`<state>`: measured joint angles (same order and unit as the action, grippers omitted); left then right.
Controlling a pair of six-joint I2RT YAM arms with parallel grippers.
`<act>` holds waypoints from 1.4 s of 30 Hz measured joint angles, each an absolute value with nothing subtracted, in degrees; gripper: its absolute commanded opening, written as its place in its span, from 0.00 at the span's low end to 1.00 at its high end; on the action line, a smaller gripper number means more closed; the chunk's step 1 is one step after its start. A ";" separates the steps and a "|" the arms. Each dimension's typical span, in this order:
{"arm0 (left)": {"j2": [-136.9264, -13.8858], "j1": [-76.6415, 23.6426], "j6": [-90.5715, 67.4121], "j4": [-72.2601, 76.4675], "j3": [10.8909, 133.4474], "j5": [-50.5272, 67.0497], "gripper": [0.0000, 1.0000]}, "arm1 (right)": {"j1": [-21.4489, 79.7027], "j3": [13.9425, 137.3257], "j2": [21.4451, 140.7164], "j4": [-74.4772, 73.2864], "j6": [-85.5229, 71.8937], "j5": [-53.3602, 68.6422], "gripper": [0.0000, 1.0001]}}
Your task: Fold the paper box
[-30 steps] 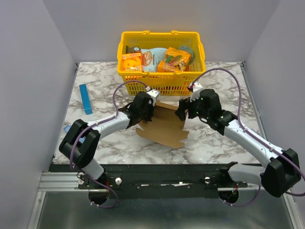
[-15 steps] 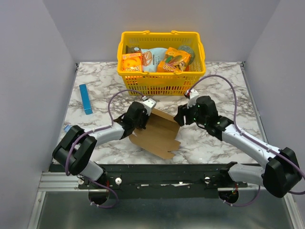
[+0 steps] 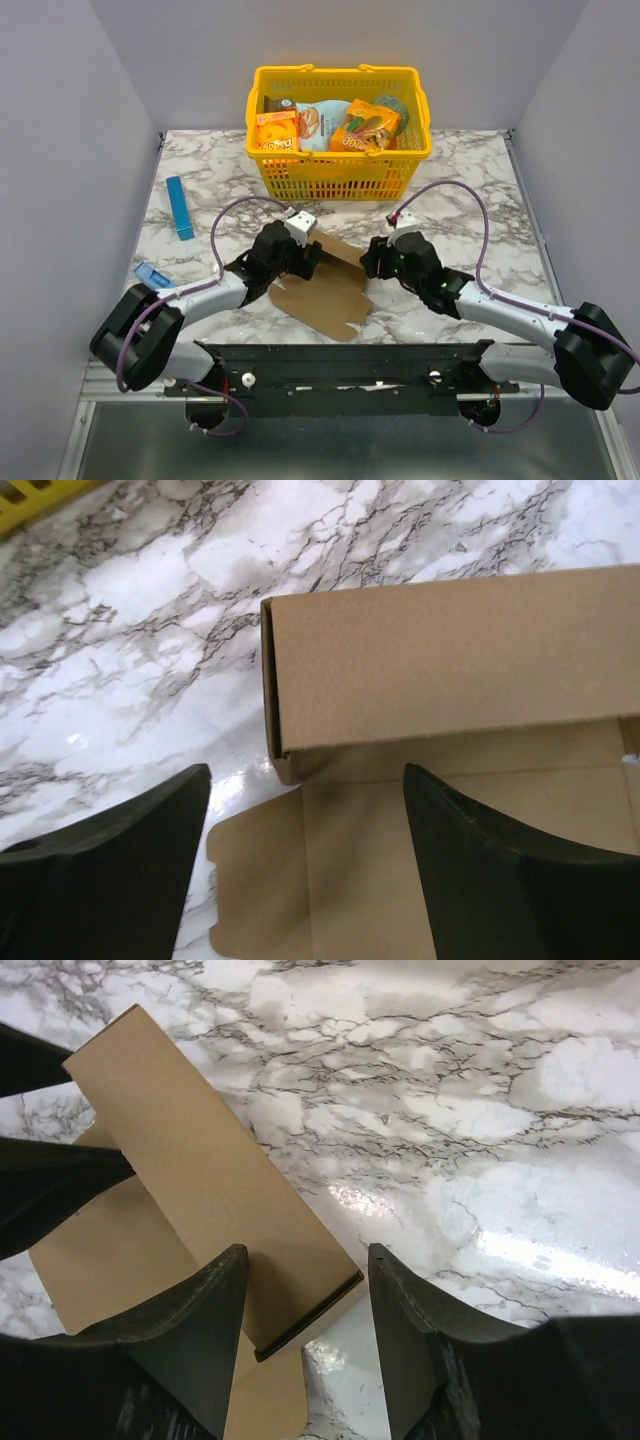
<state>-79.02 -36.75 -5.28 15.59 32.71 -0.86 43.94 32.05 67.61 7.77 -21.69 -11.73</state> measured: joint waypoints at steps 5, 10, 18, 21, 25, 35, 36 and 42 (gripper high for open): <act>-70.00 -36.75 -7.38 14.85 29.39 0.58 0.99 | 44.69 30.61 65.34 7.81 -23.51 -15.88 0.64; -64.03 -35.73 -10.55 13.26 28.82 3.38 0.99 | 44.71 30.81 61.82 6.90 -22.98 -17.32 0.80; -61.41 -27.51 -19.29 8.38 32.73 8.95 0.99 | 44.71 43.13 66.83 -0.12 -12.75 -9.23 0.86; -58.94 -22.83 -24.67 7.11 32.73 12.03 0.99 | 44.73 47.35 69.21 -1.93 -8.47 -4.29 0.87; -56.71 -16.43 -29.23 4.60 34.13 15.75 0.99 | 44.82 52.40 74.48 -5.85 -2.81 1.04 0.87; -58.74 -13.02 -27.00 -7.53 45.84 26.46 0.99 | 44.95 58.30 84.25 -12.73 2.96 3.73 0.87; -58.94 -12.93 -26.30 -8.56 46.35 27.05 0.99 | 44.95 58.83 84.84 -13.08 3.27 3.95 0.87; -60.40 -12.16 -21.98 -13.23 48.38 28.23 0.99 | 44.95 61.73 89.03 -14.37 4.75 4.56 0.86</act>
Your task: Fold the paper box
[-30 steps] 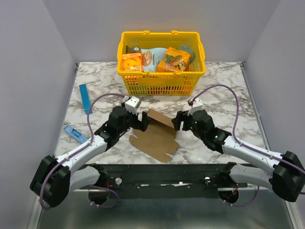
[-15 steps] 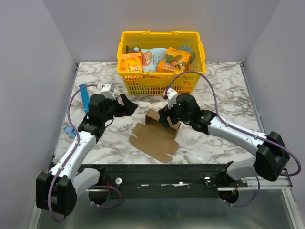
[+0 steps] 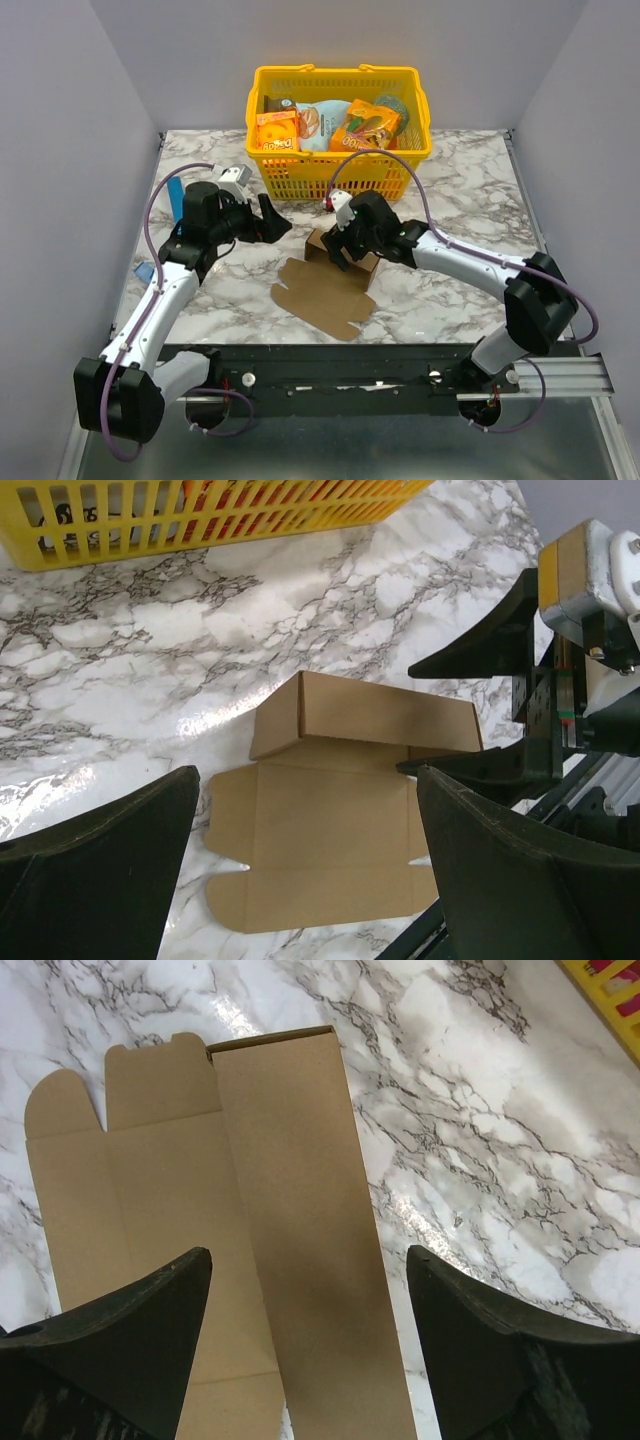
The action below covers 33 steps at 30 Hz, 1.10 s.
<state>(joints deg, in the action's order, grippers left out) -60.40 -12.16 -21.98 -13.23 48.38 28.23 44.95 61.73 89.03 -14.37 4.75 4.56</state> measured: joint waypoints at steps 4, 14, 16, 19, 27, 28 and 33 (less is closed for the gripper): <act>-60.49 -11.99 -20.51 -14.46 48.31 28.25 0.99 | 44.95 62.92 91.33 -15.59 5.02 4.47 0.78; -60.66 -11.42 -18.72 -15.68 48.25 28.25 0.99 | 43.13 63.24 93.36 -17.26 1.34 3.64 0.61; -60.66 -11.33 -18.57 -15.70 48.25 28.23 0.99 | 41.50 62.22 93.23 -16.25 -0.27 4.60 0.61; -60.64 -11.31 -18.44 -15.77 48.25 28.21 0.99 | 37.85 59.35 92.53 -13.41 -3.73 7.55 0.61; -57.45 -11.31 -18.90 -15.84 47.75 28.14 0.99 | 32.23 46.92 90.43 -5.87 -17.98 14.20 0.84; -56.84 -11.31 -19.03 -15.90 47.75 28.12 0.99 | 32.25 45.21 90.52 -4.58 -19.97 15.11 0.91; -53.12 -11.31 -20.01 -15.94 46.72 27.22 0.99 | 32.18 41.23 90.59 4.99 -28.67 17.82 0.92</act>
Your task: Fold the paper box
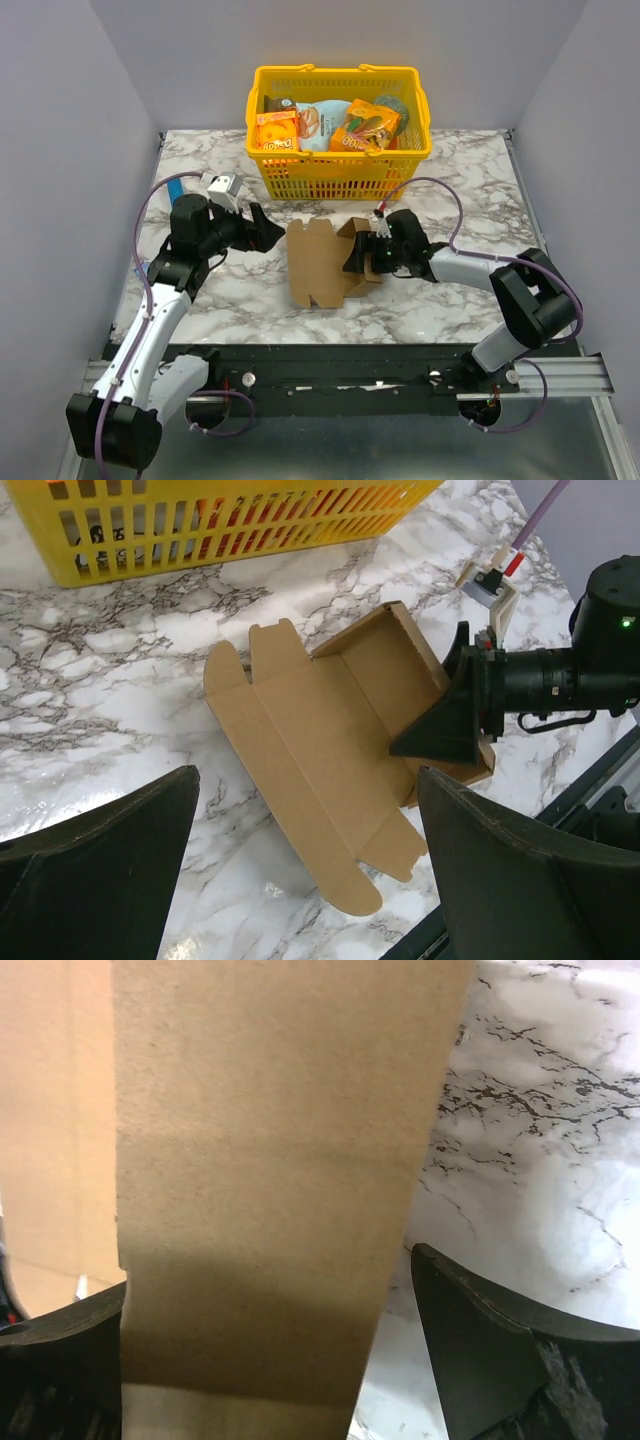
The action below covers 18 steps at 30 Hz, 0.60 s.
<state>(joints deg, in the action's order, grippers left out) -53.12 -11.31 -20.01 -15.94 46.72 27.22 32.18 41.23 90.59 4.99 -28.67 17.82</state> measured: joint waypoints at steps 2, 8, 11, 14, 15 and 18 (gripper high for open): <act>-51.13 -11.29 -20.38 -16.36 44.84 26.11 0.99 | 31.97 40.71 90.54 6.37 -30.04 17.85 0.92; -47.33 -11.25 -25.41 -14.11 36.05 24.49 0.99 | 29.36 38.96 89.52 7.99 -31.07 17.67 0.91; -46.92 -11.25 -30.65 -8.21 27.94 25.12 0.98 | 28.75 38.54 89.21 8.27 -31.07 17.69 0.91; -48.75 -11.25 -35.77 -1.83 21.98 26.37 0.97 | 28.53 38.22 89.19 8.99 -31.07 17.69 0.91; -50.00 -11.25 -37.43 0.25 20.84 26.94 0.96 | 28.53 38.11 89.19 9.23 -31.07 17.69 0.91; -53.60 -11.38 -39.86 5.98 20.21 28.16 0.93 | 28.51 37.85 89.14 9.82 -31.11 17.69 0.91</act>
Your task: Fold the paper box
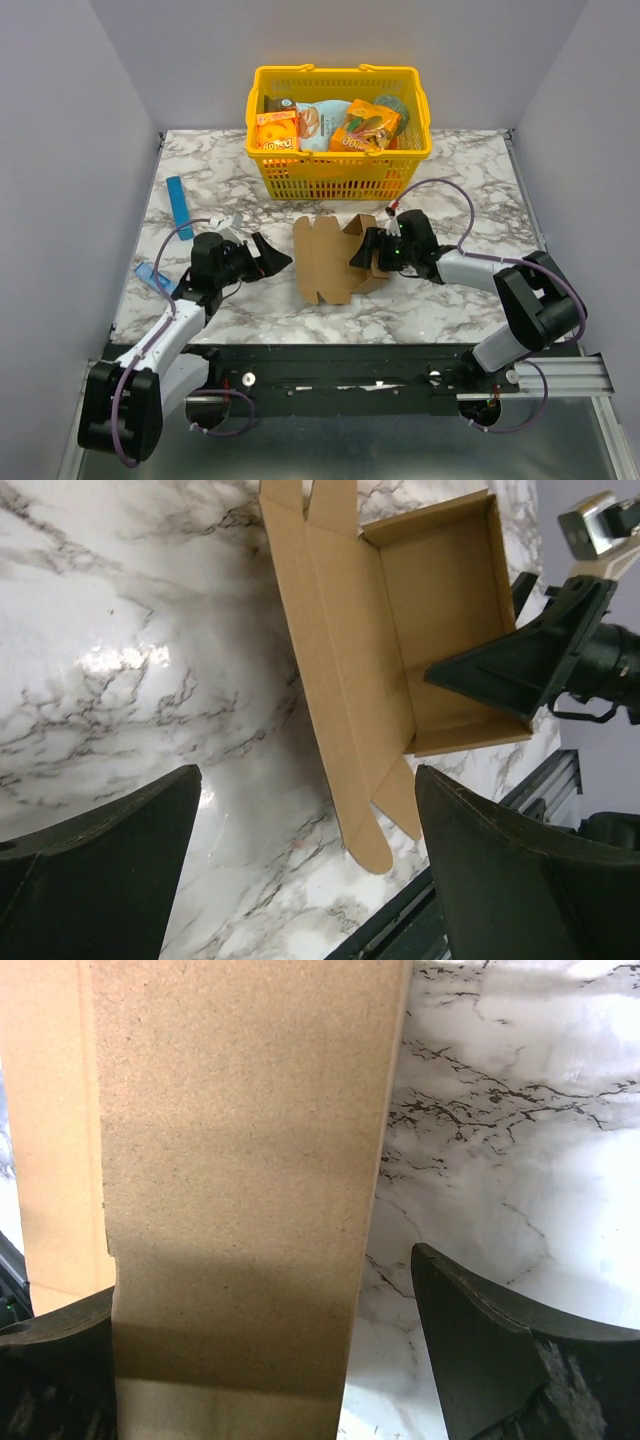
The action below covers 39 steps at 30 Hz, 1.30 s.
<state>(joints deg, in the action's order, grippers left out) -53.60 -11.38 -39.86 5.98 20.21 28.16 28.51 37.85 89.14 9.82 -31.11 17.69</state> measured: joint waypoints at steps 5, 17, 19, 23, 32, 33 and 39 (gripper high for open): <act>-61.08 -12.03 -41.06 14.24 20.34 29.32 0.78 | 28.49 37.08 89.12 11.49 -31.57 17.76 0.91; -76.58 -19.99 -39.94 19.35 27.11 31.79 0.44 | 28.49 36.07 88.55 12.75 -31.68 17.76 0.93; -77.71 -20.51 -39.31 20.12 28.73 31.92 0.38 | 28.49 35.99 88.33 12.64 -31.51 17.74 0.94; -79.92 -20.64 -38.39 20.86 30.65 32.32 0.24 | 28.49 35.97 87.15 11.14 -30.92 17.67 0.95; -82.43 -21.61 -35.07 17.41 36.75 34.11 0.00 | 28.36 36.07 82.70 7.46 -28.25 16.58 1.00; -82.41 -21.82 -33.89 15.73 38.37 34.11 0.00 | 28.36 36.18 82.06 6.39 -27.64 16.23 1.00; -80.38 -23.09 -24.45 -1.02 50.19 32.84 0.00 | 28.36 37.91 75.16 -0.82 -23.62 12.32 1.00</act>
